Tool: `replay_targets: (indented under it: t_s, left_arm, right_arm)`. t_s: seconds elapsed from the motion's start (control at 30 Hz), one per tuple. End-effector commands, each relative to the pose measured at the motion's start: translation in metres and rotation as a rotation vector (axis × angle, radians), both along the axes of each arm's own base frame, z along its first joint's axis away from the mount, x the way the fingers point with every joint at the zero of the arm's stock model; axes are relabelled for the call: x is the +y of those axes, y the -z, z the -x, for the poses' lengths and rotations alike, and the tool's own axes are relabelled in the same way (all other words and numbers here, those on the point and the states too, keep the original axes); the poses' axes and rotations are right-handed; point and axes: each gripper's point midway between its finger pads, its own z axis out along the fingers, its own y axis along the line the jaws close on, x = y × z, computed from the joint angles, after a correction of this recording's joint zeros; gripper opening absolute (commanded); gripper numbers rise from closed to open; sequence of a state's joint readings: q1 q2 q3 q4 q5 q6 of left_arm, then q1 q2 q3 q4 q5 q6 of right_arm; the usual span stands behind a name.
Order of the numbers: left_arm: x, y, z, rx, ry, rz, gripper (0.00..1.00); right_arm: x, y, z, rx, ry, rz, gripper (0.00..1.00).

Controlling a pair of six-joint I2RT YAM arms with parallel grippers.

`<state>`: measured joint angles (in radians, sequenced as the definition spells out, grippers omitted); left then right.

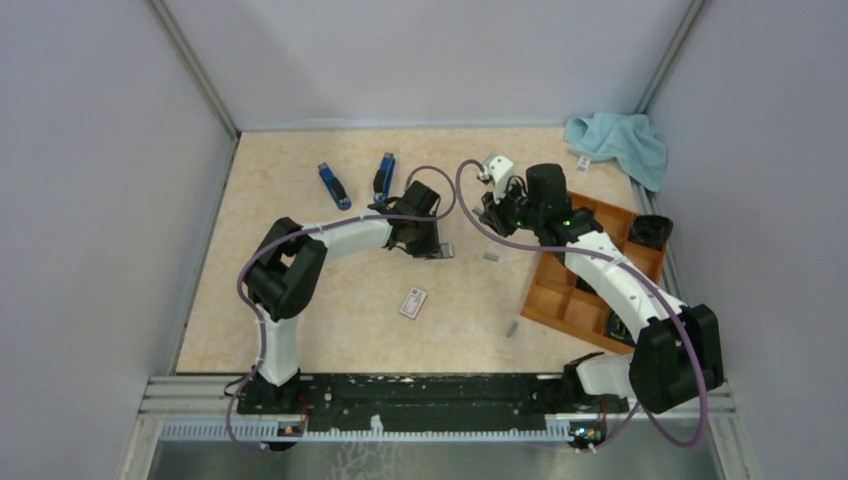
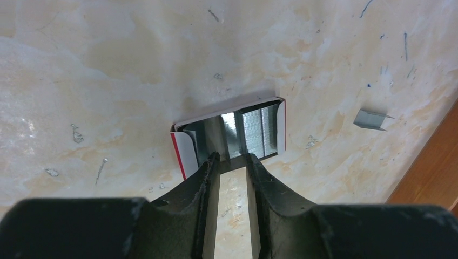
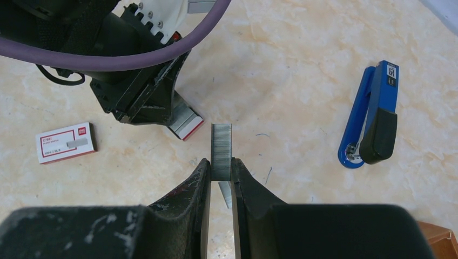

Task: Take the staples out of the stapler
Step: Adjust the staple in the staple box.

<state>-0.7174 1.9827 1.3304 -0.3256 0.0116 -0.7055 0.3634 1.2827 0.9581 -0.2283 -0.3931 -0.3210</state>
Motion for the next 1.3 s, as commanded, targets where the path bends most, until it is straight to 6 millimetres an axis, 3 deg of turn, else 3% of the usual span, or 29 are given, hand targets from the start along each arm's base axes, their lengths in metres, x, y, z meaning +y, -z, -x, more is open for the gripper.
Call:
replay_targets:
  t_s: [0.0,0.23,0.4,0.63,0.8,0.93,1.17,1.27]
  left_arm:
    - [0.012,0.011,0.006,0.026,-0.001,-0.066,0.31]
    - [0.023,0.008,0.004,0.006,-0.017,-0.112,0.31]
    - [0.014,0.003,0.004,0.008,0.009,-0.080,0.31]
    - [-0.004,-0.036,0.001,-0.071,0.060,0.025,0.32]
    - [-0.004,-0.054,0.002,-0.119,0.064,0.061,0.34]
    - [0.006,-0.066,0.000,-0.178,0.050,0.058,0.34]
    - [0.039,-0.090,-0.004,-0.410,0.010,0.122,0.47]
    - [0.062,-0.079,-0.008,-0.404,-0.011,0.130,0.44]
  right_arm:
    - [0.002,-0.039,-0.008,-0.114,-0.002,-0.036,0.11]
    - [0.002,-0.040,-0.008,-0.113,-0.005,-0.037,0.11]
    - [0.002,-0.040,-0.008,-0.116,-0.004,-0.037,0.11]
    - [0.003,-0.039,-0.007,-0.110,-0.010,-0.039,0.11]
    - [0.005,-0.038,-0.006,-0.099,-0.023,-0.044,0.11]
    - [0.006,-0.039,-0.004,-0.096,-0.033,-0.046,0.11]
    - [0.021,-0.036,0.008,-0.024,-0.110,-0.105,0.11]
    - [0.025,-0.032,0.010,0.003,-0.124,-0.113,0.11]
